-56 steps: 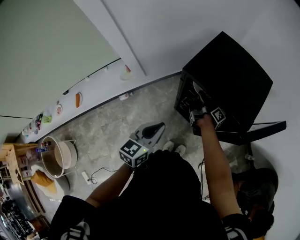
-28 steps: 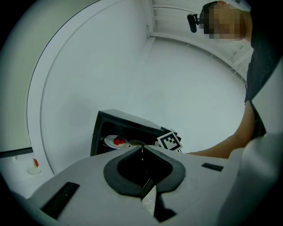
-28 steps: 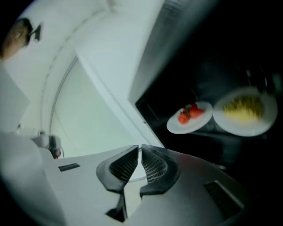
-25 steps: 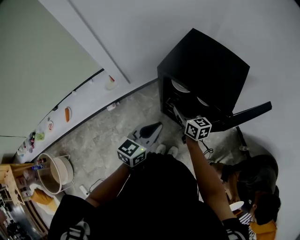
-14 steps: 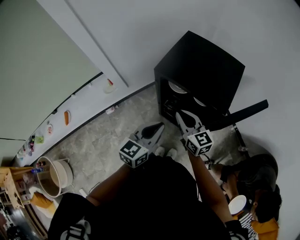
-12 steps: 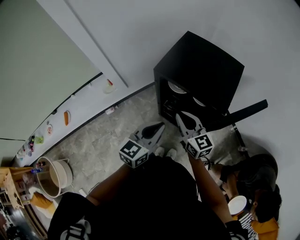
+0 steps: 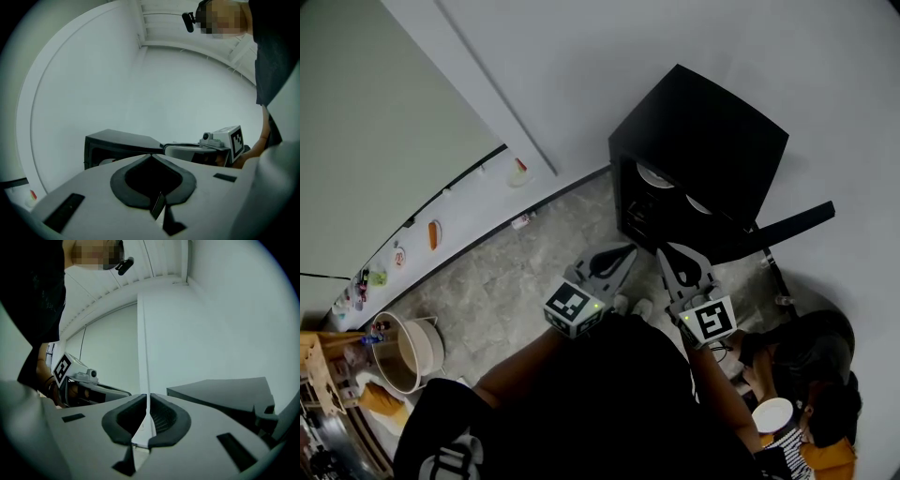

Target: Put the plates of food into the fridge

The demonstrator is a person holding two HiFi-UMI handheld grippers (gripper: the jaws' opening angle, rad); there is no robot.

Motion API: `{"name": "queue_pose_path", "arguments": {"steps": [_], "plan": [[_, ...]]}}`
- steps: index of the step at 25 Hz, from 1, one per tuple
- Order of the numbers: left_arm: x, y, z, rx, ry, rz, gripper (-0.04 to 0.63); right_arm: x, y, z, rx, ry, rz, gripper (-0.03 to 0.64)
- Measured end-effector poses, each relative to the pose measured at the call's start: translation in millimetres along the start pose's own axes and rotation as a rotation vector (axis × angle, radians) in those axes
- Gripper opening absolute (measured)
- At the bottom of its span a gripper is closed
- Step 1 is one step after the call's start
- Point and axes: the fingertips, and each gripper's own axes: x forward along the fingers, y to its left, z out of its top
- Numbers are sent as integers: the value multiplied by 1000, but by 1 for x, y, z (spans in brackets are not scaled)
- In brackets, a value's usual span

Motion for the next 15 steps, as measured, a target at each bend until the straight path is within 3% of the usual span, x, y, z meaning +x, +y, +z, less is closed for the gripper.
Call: {"name": "queue_pose_path", "arguments": {"steps": [15], "plan": [[16,-2,3,58,-10,-42,23,-28,-14,22,-50,-23,-83,28]]}}
